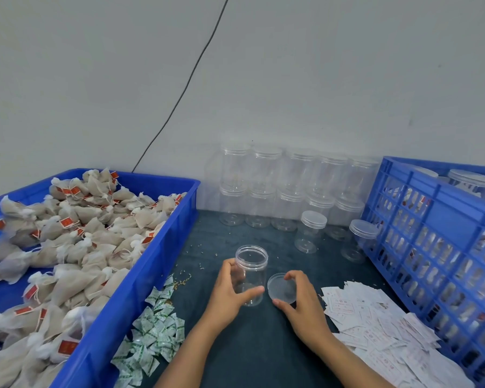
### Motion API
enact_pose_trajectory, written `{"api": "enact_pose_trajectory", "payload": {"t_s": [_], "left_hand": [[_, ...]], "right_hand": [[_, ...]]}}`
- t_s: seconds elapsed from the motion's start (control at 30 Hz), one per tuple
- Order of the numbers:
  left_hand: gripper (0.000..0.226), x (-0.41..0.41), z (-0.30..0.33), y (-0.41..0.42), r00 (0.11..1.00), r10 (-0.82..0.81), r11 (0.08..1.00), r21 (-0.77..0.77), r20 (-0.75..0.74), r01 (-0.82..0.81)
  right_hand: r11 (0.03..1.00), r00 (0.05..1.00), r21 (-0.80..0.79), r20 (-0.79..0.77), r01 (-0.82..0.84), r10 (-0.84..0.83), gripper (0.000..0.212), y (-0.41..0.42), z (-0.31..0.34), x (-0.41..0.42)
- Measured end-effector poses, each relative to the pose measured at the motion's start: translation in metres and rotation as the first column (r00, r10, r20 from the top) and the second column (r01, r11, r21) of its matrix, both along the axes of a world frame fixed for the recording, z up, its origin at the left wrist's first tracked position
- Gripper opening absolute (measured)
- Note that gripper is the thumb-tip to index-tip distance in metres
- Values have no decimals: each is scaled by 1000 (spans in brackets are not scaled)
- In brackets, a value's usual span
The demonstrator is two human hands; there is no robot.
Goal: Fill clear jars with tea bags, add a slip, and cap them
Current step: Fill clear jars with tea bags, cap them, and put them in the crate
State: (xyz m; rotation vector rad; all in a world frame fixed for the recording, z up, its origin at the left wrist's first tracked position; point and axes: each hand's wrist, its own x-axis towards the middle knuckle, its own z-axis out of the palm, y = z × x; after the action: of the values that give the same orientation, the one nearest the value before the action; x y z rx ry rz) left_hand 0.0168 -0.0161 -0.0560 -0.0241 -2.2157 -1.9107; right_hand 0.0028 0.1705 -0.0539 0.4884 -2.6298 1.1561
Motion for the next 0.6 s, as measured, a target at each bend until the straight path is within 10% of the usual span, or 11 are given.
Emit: {"api": "enact_pose_trajectory", "payload": {"t_s": [0.33, 0.6], "left_hand": [[61, 0, 6, -7, 997, 8, 976, -216, 82, 10], [54, 2, 63, -30, 911, -15, 763, -584, 411, 276]], "right_hand": [[987, 1000, 163, -7, -4, 5, 52, -3, -3, -6], [928, 997, -369, 67, 47, -24, 17, -12, 47, -18]]}}
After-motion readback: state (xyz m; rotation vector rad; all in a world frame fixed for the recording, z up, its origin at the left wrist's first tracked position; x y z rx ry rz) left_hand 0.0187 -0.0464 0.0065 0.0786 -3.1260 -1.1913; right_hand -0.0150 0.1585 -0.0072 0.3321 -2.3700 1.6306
